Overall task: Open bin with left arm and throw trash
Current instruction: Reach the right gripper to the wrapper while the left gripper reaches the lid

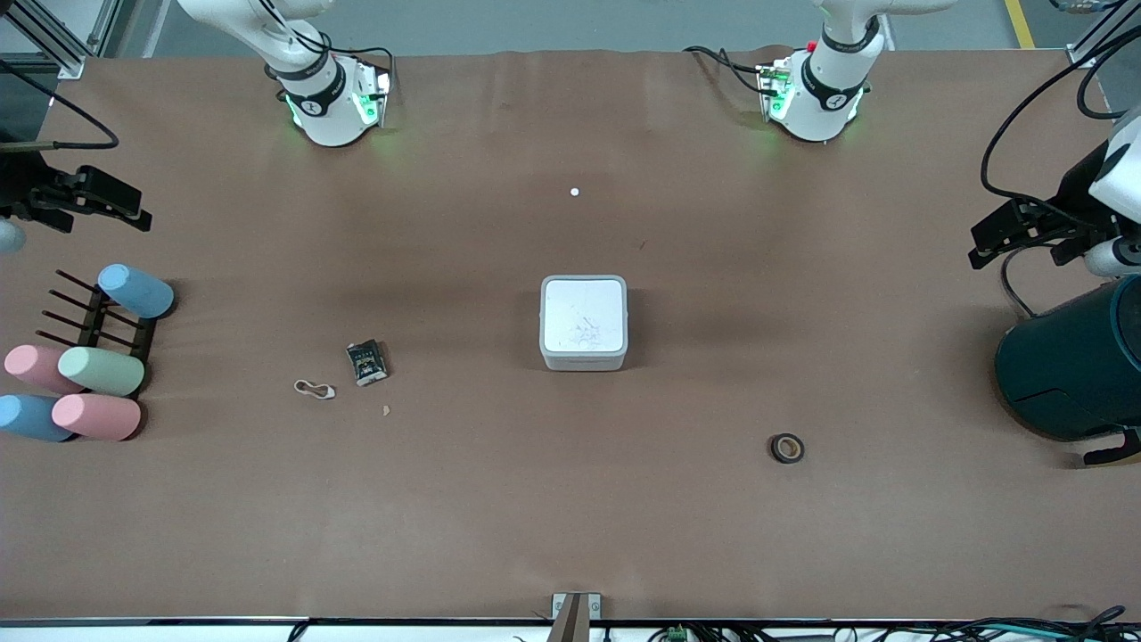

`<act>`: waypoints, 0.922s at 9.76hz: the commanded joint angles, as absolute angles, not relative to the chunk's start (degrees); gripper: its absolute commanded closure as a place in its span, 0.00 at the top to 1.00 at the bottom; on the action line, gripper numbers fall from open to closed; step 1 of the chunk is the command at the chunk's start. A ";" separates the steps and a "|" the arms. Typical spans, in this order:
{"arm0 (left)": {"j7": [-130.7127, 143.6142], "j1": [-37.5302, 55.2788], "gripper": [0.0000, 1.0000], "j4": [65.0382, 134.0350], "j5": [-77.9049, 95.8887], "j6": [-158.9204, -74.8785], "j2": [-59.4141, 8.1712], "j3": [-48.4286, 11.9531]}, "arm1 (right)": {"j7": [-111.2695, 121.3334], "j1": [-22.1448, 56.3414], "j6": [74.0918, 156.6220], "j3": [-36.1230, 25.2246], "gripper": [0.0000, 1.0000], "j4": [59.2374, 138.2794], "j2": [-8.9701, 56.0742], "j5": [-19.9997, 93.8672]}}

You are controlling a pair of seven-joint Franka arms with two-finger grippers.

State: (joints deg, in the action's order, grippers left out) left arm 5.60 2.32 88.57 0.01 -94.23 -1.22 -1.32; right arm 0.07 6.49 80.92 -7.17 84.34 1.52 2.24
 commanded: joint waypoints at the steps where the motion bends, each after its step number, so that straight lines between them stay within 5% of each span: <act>1: 4.40 2.02 1.00 86.49 -0.17 -92.38 -2.37 -1.93 | -0.97 7.12 80.51 -7.21 1.00 84.46 1.41 2.37; 4: 4.14 2.90 1.00 87.27 0.00 -89.93 -4.38 -5.43 | -4.21 10.97 79.63 -7.21 1.00 88.05 1.23 2.64; 5: 6.31 4.29 0.83 87.36 0.26 -88.17 -4.83 -9.02 | -4.22 12.73 79.89 -7.21 1.00 90.42 1.23 3.07; 6: 8.94 6.05 0.39 87.28 0.70 -88.42 -5.27 -11.31 | -4.22 14.22 81.46 -7.12 1.00 93.66 1.14 3.34; 7: 12.45 9.28 0.12 86.75 1.05 -91.03 -8.58 -13.16 | -4.22 15.46 87.30 -7.12 1.00 99.09 1.23 3.34; 8: 16.05 13.32 0.01 86.66 0.97 -99.06 -12.70 -14.31 | -4.22 15.47 97.02 -7.12 1.00 107.06 1.67 3.34; 9: 19.30 17.62 0.00 86.14 0.97 -107.93 -19.01 -14.33 | -4.22 18.08 108.17 -7.12 1.00 115.49 1.67 3.43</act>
